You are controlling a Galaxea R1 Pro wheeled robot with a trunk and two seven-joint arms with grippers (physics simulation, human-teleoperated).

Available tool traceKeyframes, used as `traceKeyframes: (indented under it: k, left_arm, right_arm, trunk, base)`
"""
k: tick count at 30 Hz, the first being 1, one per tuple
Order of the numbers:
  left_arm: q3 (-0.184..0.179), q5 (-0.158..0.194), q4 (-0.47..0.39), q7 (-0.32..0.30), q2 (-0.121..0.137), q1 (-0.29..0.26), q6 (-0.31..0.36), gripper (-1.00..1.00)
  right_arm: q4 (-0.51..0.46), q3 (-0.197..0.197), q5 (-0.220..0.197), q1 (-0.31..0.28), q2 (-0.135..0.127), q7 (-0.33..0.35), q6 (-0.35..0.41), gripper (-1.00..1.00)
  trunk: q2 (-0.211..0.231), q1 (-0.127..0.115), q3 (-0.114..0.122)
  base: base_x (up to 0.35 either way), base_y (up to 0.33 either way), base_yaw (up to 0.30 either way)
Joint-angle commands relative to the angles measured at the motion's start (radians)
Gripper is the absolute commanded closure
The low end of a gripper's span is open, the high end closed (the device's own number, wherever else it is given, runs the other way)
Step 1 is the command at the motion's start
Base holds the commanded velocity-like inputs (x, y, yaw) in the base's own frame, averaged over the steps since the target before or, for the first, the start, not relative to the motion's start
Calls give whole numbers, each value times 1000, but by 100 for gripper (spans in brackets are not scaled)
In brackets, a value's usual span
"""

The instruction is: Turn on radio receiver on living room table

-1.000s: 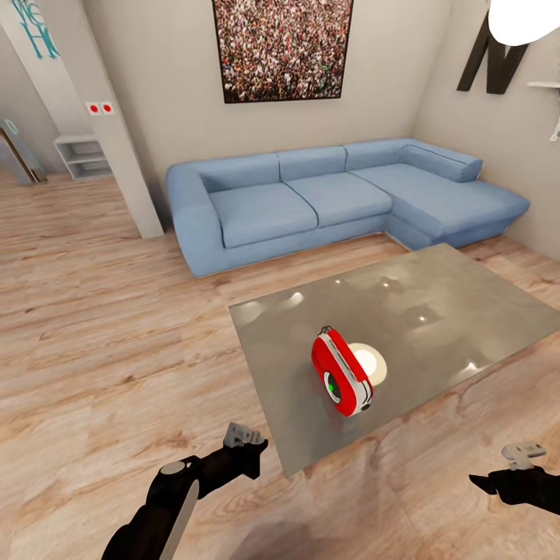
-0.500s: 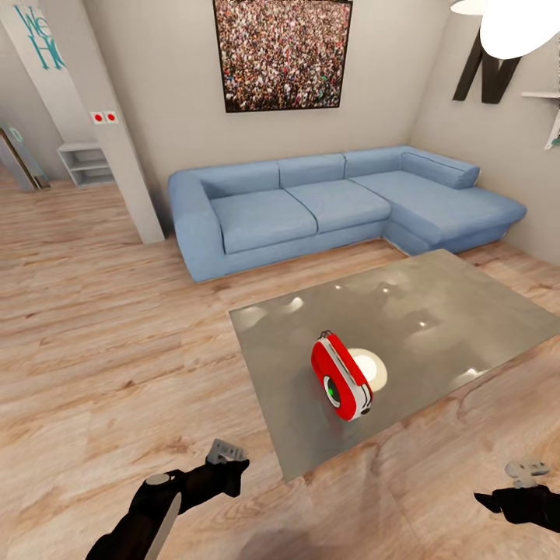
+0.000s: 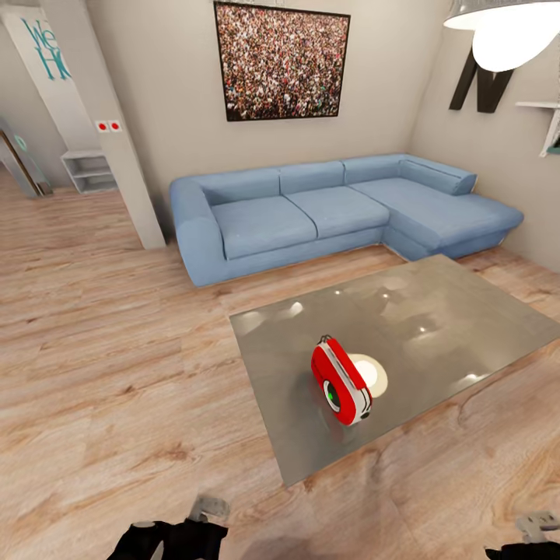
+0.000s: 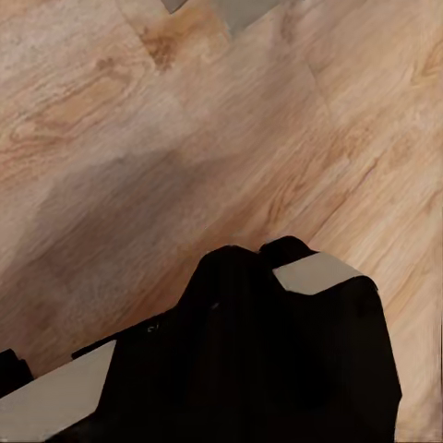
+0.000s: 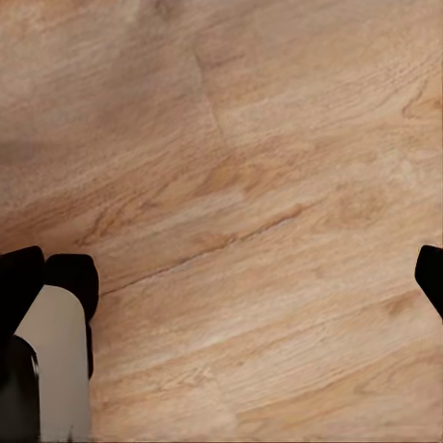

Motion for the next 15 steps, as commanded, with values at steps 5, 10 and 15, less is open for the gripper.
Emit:
traceKeyframes:
  k: [5,10,15]
  left_arm:
    - [3,-1,156,5,4,0,-49,100]
    - [4,0,332,77,9,0,-153,100]
    - [4,0,407,124,9,0,-185,100]
  right_arm:
    - [126,4,1,0,2,-55,-20,-100]
    - [275,8,14,0,6,-107,-59,-100]
    - [387,8,22,0,22,-163,-137,-100]
  trunk:
    - [0,0,8]
    - [0,0,16]
    - [0,0,24]
  base:
    - [0,0,0]
    - [0,0,0]
    - [0,0,0]
